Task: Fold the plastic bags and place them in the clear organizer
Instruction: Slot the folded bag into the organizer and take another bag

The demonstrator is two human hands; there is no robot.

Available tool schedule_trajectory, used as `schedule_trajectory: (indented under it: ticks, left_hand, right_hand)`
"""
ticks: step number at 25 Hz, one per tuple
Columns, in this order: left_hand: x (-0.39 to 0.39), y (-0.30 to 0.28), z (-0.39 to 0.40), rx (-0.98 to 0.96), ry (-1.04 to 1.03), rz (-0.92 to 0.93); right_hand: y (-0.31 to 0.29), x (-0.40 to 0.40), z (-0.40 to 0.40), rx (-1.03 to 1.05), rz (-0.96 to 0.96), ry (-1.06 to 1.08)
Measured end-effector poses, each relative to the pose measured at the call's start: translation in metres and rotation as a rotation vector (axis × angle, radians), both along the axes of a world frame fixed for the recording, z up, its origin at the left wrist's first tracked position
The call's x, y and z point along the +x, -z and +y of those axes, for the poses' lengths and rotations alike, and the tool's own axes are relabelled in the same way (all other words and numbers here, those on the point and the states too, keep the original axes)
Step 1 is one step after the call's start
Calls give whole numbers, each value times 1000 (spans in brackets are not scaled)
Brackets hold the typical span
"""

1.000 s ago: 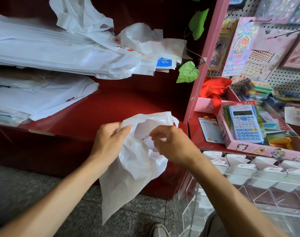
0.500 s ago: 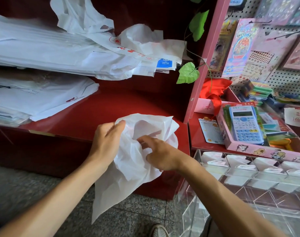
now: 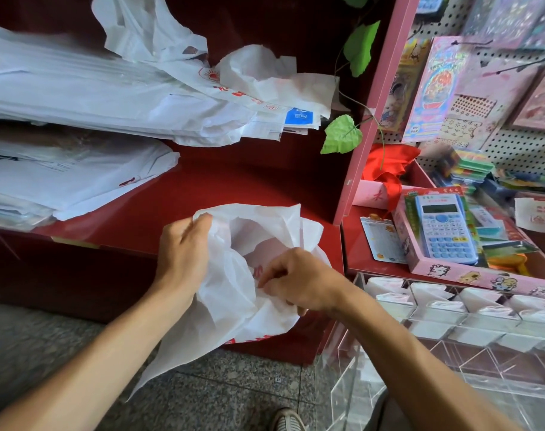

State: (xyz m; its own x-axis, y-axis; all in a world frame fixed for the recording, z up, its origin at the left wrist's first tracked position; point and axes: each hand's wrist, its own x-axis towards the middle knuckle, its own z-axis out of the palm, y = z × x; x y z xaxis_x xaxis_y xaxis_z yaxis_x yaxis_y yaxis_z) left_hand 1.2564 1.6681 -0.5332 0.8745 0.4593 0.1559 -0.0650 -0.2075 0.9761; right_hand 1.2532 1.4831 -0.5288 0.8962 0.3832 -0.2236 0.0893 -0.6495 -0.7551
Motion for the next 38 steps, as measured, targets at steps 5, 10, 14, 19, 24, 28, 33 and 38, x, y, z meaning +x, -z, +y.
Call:
schedule_trajectory:
  ticks: [5, 10, 14, 19, 24, 28, 33, 38]
  left_hand:
    - [8, 1, 13, -142, -105, 62]
    - [15, -1, 28, -127, -131, 79]
    - [4, -19, 30, 157, 15, -225]
    - [-14, -32, 25, 112, 586, -296]
    - [-25, -34, 10, -122, 822, -119]
    - [-24, -33, 3, -250, 792, -91]
    - [-26, -33, 3, -401, 852, -26]
    - [-24, -27, 2, -368, 904, 12]
  right_hand:
    - [-20, -1, -24, 404, -245, 45]
    - [-31, -1, -32, 620, -410, 28]
    - [-32, -2, -31, 727, -426, 0]
    - [-31, -2, -26, 791, -368, 31]
    - [-26, -1, -24, 867, -264, 143]
    - [-28, 2, -30, 830, -166, 54]
    - [-30, -4, -27, 780, -251, -109]
    - [-29, -5, -24, 774, -205, -184]
